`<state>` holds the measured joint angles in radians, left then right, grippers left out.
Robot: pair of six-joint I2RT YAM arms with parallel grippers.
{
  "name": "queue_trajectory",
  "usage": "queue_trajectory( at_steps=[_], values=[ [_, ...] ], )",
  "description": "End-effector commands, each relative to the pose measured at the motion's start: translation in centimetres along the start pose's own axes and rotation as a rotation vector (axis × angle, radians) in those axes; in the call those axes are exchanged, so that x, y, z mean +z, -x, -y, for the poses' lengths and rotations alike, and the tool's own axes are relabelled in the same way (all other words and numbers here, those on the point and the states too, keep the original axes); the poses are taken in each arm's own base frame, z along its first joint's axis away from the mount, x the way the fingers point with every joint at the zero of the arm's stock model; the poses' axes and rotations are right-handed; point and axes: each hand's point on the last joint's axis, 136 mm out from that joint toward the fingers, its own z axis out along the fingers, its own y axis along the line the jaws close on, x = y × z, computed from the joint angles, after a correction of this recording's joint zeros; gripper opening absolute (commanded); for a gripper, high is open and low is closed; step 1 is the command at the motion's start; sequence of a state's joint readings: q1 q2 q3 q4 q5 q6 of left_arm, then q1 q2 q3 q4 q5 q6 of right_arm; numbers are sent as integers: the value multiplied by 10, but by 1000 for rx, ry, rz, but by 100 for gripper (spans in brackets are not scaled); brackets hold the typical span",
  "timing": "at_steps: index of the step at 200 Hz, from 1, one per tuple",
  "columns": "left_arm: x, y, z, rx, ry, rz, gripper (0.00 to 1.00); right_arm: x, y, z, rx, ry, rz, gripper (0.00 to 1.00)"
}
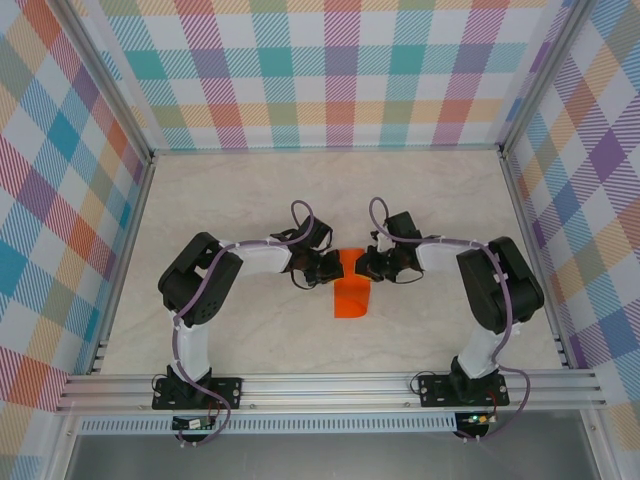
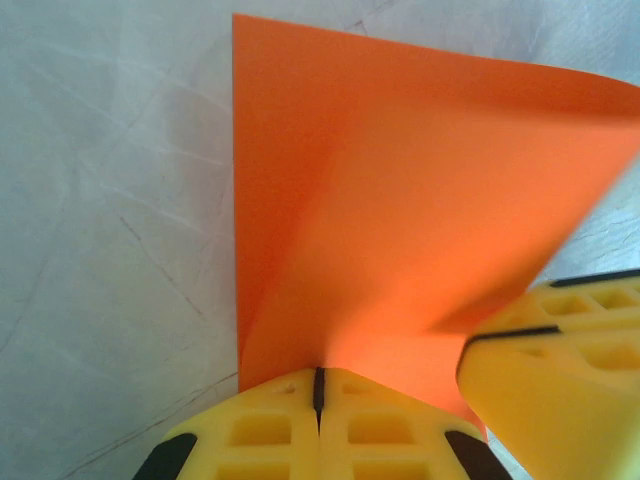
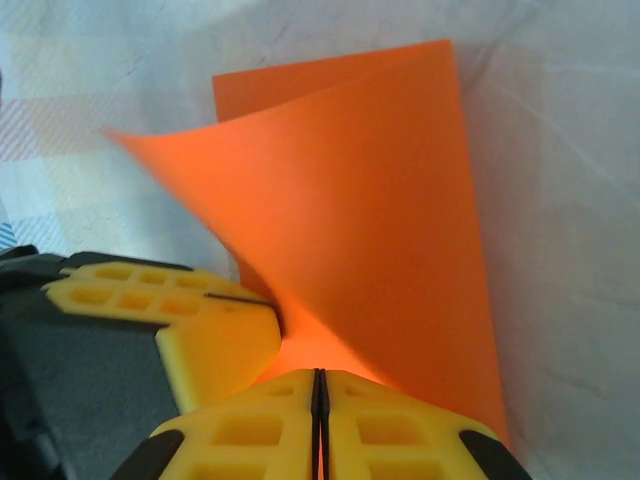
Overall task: Fold a paper plane with a square sheet of paper (pick it up from the middle)
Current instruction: Fold the square sheet of paper in half at the center of the table.
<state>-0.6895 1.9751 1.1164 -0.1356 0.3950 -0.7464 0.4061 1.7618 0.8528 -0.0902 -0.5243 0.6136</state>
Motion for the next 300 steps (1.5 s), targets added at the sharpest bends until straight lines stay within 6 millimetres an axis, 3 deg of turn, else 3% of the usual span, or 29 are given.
queue_trajectory(
  at_steps=[1, 26, 50, 62, 98, 116, 136, 162, 186, 255, 275, 300],
  values=[
    [22, -74, -150, -138, 514, -192, 0, 5, 8, 3, -21, -8, 9, 10],
    [21, -76, -153, -141, 526, -197, 0, 3, 1, 48, 35, -163, 50, 9],
    [23, -83, -157, -151, 520, -218, 0, -12, 4, 65, 101, -141, 123, 9],
    [24, -86, -158, -162, 509, -217, 0, -21, 7, 65, 115, -127, 164, 10],
    [21, -87, -161, -150, 523, -217, 0, -42, 23, 30, 67, -38, 240, 11],
    [21, -84, -159, -148, 517, -212, 0, -42, 25, 3, 4, 20, 222, 12],
    [21, -82, -157, -143, 517, -210, 0, -29, 22, -18, -43, 57, 176, 12],
    [21, -80, -155, -144, 521, -204, 0, -7, 30, -11, -7, 57, 136, 12],
    [18, -81, -156, -146, 527, -207, 0, 1, 39, -4, 7, 46, 139, 11],
    [18, -90, -165, -157, 535, -220, 0, -18, 63, 66, 149, -112, 247, 9],
    [19, -91, -166, -158, 535, -221, 0, -28, 70, 64, 147, -100, 282, 9],
    [19, -90, -163, -155, 528, -221, 0, -38, 70, 30, 99, 35, 285, 10]
  ],
)
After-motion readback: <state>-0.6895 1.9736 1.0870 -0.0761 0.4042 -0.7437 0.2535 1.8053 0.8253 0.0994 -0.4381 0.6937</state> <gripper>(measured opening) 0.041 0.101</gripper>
